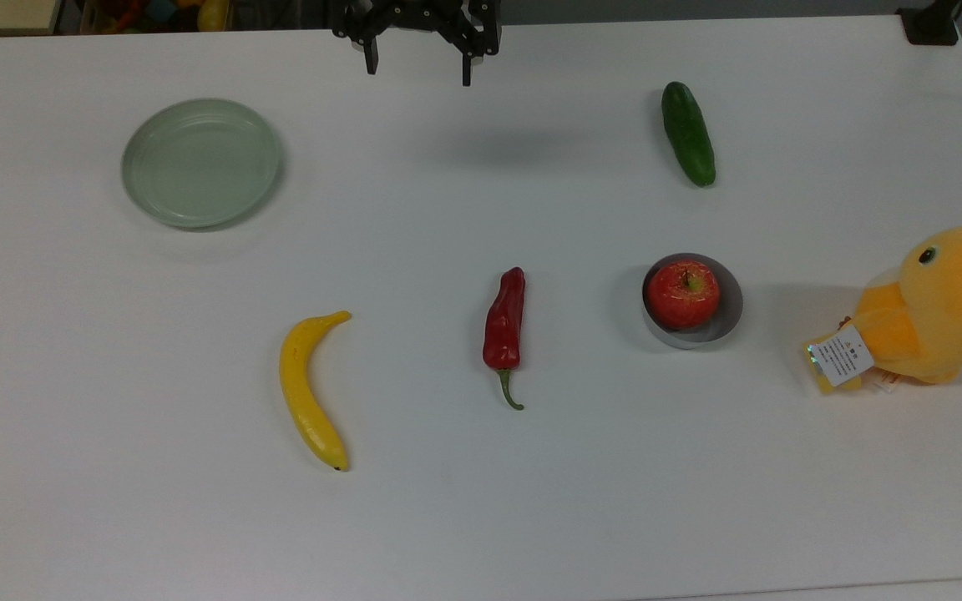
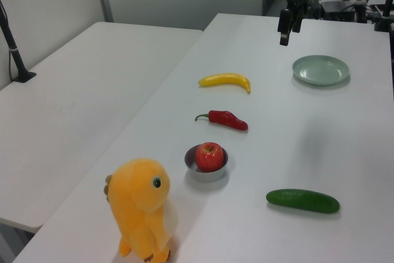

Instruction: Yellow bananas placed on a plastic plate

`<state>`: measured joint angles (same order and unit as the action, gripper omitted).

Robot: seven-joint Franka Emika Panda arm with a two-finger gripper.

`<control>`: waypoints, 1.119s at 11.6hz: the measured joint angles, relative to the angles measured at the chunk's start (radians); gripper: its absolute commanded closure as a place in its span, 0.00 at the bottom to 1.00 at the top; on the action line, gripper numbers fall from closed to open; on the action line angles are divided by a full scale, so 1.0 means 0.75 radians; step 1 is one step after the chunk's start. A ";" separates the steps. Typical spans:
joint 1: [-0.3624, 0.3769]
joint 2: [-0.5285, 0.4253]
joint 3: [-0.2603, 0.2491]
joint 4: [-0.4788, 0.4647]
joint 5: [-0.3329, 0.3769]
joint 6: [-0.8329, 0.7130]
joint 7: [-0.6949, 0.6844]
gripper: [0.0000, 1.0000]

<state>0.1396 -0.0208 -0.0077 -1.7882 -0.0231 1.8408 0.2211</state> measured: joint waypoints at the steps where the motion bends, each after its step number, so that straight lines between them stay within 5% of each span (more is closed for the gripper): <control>1: 0.000 0.000 0.000 0.000 0.000 0.000 -0.002 0.00; 13: -0.004 0.008 0.000 -0.039 0.000 0.038 -0.050 0.00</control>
<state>0.1364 -0.0149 -0.0081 -1.8175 -0.0231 1.8690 0.1839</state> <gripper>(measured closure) 0.000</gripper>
